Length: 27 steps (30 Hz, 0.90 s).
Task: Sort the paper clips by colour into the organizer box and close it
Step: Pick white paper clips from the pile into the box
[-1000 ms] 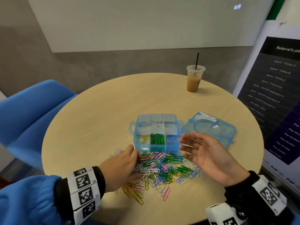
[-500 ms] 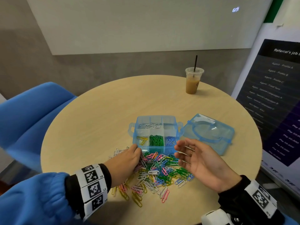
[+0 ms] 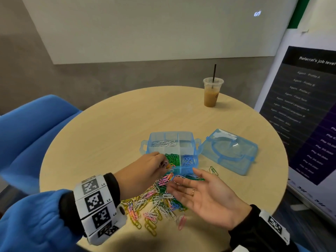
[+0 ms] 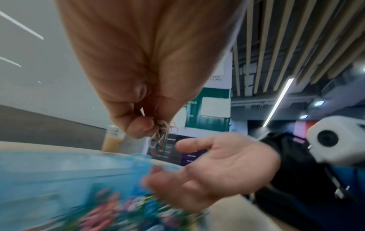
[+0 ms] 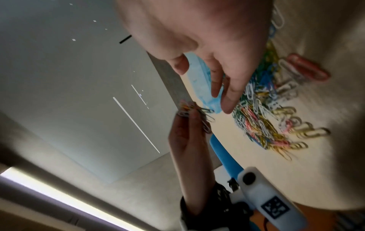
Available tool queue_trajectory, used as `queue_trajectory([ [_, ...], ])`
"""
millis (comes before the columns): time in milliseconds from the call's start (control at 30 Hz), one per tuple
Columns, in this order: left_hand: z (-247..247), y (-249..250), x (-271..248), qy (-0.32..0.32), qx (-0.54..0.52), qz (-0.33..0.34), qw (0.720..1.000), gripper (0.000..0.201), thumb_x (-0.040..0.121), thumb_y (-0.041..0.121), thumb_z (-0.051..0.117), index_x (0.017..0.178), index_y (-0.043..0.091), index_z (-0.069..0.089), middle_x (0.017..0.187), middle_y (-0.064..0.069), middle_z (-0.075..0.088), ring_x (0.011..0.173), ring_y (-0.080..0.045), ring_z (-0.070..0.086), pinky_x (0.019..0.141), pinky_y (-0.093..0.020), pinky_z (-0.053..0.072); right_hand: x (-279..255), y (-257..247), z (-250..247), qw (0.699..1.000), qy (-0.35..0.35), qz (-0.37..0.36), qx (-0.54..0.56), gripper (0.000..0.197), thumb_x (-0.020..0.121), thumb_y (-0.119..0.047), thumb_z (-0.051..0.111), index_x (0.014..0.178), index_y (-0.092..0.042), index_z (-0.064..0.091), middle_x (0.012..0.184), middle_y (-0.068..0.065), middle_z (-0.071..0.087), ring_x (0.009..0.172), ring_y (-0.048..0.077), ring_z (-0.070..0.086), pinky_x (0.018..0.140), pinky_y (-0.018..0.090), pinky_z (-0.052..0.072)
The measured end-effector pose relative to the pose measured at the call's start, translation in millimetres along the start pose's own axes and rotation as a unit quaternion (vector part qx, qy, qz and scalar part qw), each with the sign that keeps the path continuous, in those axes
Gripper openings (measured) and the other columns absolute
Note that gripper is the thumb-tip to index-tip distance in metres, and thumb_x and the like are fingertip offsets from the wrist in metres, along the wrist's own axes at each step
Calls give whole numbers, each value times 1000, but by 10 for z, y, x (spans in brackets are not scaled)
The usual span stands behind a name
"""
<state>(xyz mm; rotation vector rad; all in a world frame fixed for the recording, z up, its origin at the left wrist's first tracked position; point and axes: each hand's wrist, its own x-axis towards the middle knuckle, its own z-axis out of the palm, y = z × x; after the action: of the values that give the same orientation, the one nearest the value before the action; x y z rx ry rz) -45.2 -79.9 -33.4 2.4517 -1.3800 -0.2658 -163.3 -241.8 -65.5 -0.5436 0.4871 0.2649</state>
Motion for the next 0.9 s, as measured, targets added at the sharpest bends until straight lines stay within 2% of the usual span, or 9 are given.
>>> queue_trajectory([
  [67, -4, 153, 35, 3, -27, 23, 999, 17, 102, 25, 44, 104, 12, 54, 99, 3, 54, 86, -13, 49, 74, -21, 38, 6, 36, 3, 1000, -7, 17, 18, 58, 98, -36, 44, 121, 16, 56, 118, 34, 60, 108, 42, 62, 84, 47, 55],
  [167, 51, 351, 88, 3, -57, 56, 997, 15, 101, 24, 48, 104, 12, 56, 98, 5, 55, 88, -12, 50, 76, -20, 40, 9, 82, 10, 1000, -10, 5, 28, 62, 100, -40, 41, 111, 17, 63, 108, 29, 65, 93, 37, 66, 90, 43, 54],
  [233, 97, 443, 112, -5, -68, 72, 995, 14, 99, 25, 52, 106, 15, 58, 98, 10, 52, 87, -5, 46, 74, -10, 35, 4, 71, 9, 998, -8, -19, 57, 58, 101, -39, 41, 85, 8, 70, 80, 19, 65, 70, 26, 63, 80, 38, 56],
  [300, 132, 498, 126, -21, -81, 83, 993, 19, 95, 26, 60, 113, 19, 61, 102, 12, 51, 90, 0, 45, 75, -5, 33, -20, 22, 16, 996, -5, -30, 84, 54, 102, -38, 38, 78, 3, 65, 72, 15, 62, 58, 23, 61, 63, 31, 54],
  [400, 139, 508, 142, -10, -99, 85, 991, 36, 86, 26, 72, 120, 23, 63, 106, 10, 55, 87, 3, 46, 76, -4, 35, -42, -30, 30, 994, -18, -38, 99, 54, 100, -36, 36, 73, 2, 64, 73, 16, 63, 61, 27, 66, 52, 31, 52],
  [533, 92, 481, 135, 20, -185, 58, 981, 44, 79, 15, 79, 120, 21, 64, 100, 10, 62, 81, 3, 59, 73, -9, 46, -51, -48, 26, 992, -29, -58, 109, 60, 100, -43, 35, 77, 2, 66, 82, 15, 62, 70, 29, 65, 69, 29, 40],
  [700, 46, 444, 125, 31, -145, 76, 986, 34, 78, 19, 79, 111, 26, 71, 91, 17, 62, 86, 1, 59, 70, -6, 40, -86, -51, 51, 990, -72, -59, 110, 78, 96, -58, 33, 84, 11, 68, 86, 20, 63, 70, 33, 65, 58, 34, 53],
  [800, 30, 416, 131, 29, -118, 91, 988, 24, 80, 23, 78, 103, 28, 73, 92, 14, 67, 85, 1, 59, 72, -9, 43, -105, -47, 41, 990, -81, -48, 107, 82, 94, -62, 34, 108, 13, 64, 97, 22, 62, 83, 35, 63, 82, 37, 50],
  [900, 10, 385, 139, 36, -132, 81, 987, 18, 81, 23, 78, 99, 26, 76, 89, 12, 71, 83, 0, 63, 72, -12, 48, -109, -63, 18, 993, -77, -52, 77, 85, 94, -62, 32, 125, 14, 55, 114, 24, 61, 111, 35, 55, 117, 36, 25],
])
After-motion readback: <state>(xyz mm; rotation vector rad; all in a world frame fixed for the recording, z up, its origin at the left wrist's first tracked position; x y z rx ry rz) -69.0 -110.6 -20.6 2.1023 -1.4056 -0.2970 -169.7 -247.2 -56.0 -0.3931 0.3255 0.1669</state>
